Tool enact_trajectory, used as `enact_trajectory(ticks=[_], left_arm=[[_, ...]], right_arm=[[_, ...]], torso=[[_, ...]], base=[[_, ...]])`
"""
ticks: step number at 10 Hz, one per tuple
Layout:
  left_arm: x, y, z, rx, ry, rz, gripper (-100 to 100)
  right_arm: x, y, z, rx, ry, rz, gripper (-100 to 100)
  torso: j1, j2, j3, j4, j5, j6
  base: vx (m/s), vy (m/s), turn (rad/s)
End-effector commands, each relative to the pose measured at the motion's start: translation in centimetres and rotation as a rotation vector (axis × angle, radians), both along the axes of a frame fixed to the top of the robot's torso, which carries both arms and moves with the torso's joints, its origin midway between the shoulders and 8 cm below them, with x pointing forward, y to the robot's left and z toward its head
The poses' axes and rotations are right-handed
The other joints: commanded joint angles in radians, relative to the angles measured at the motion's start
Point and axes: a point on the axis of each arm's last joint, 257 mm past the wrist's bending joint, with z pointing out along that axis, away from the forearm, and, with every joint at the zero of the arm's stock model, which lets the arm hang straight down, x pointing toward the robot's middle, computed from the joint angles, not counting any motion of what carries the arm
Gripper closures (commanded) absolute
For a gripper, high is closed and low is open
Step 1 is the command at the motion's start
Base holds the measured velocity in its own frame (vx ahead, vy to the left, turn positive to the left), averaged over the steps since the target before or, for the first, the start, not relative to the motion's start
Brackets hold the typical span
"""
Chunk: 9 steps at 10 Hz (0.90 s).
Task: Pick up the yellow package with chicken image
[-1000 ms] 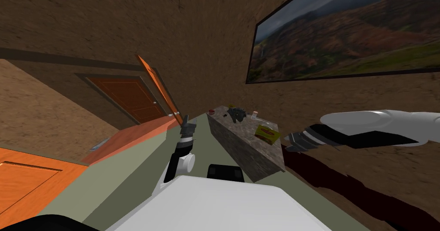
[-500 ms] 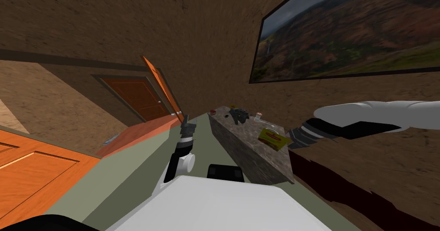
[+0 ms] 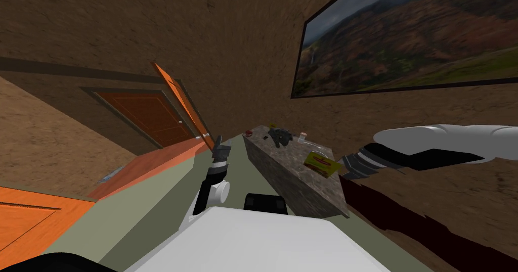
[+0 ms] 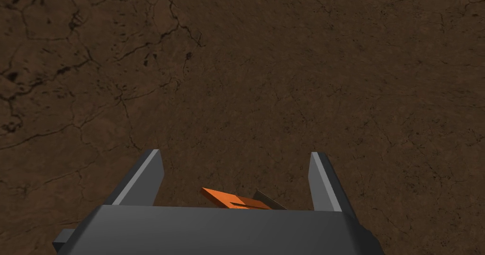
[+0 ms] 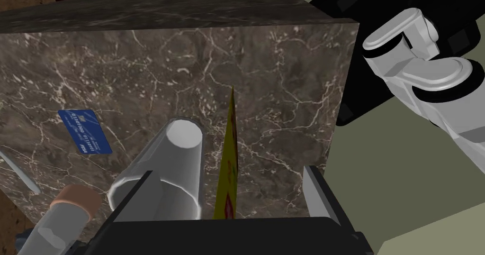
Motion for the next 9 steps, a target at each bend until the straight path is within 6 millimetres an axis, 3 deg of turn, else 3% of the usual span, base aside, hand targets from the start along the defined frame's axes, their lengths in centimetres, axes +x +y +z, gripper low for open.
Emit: enact_trajectory(ticks=[1,2,3,7,8,9], left_arm=[[0.00,0.00,0.00,0.000,0.000,0.000,0],[0.00,0.00,0.00,0.000,0.000,0.000,0],[0.00,0.00,0.01,0.000,0.000,0.000,0],[0.01,0.00,0.01,0.000,0.000,0.000,0],[0.00,0.00,0.01,0.000,0.000,0.000,0],[0.00,0.00,0.01,0.000,0.000,0.000,0]], right_arm=[[-0.69,-0.27,-0.76,0.000,-0.002,0.025,-100],[-0.49,-0.11,-0.55,0.000,0.000,0.015,-100],[-0.53,-0.13,-0.62,0.000,-0.001,0.018,100],[-0.79,0.02,-0.68,0.004,0.008,0.018,100],[-0.76,0.01,-0.66,0.004,0.007,0.018,0],[-0.23,-0.09,-0.28,-0.001,-0.001,0.011,100]], torso=[[0.000,0.000,0.000,0.000,0.000,0.000],[-0.001,0.001,0.001,0.000,0.000,0.000],[-0.002,0.002,0.001,0.000,0.000,-0.001],[-0.007,0.004,0.002,0.001,-0.004,-0.002],[-0.007,0.004,0.002,0.001,-0.005,-0.002],[-0.008,0.003,0.002,0.001,-0.005,-0.002]], base=[[0.056,0.065,-0.190],[0.021,0.029,-0.045],[0.004,0.006,0.008],[0.000,0.000,0.000],[0.000,0.000,0.000],[-0.003,-0.020,0.142]])
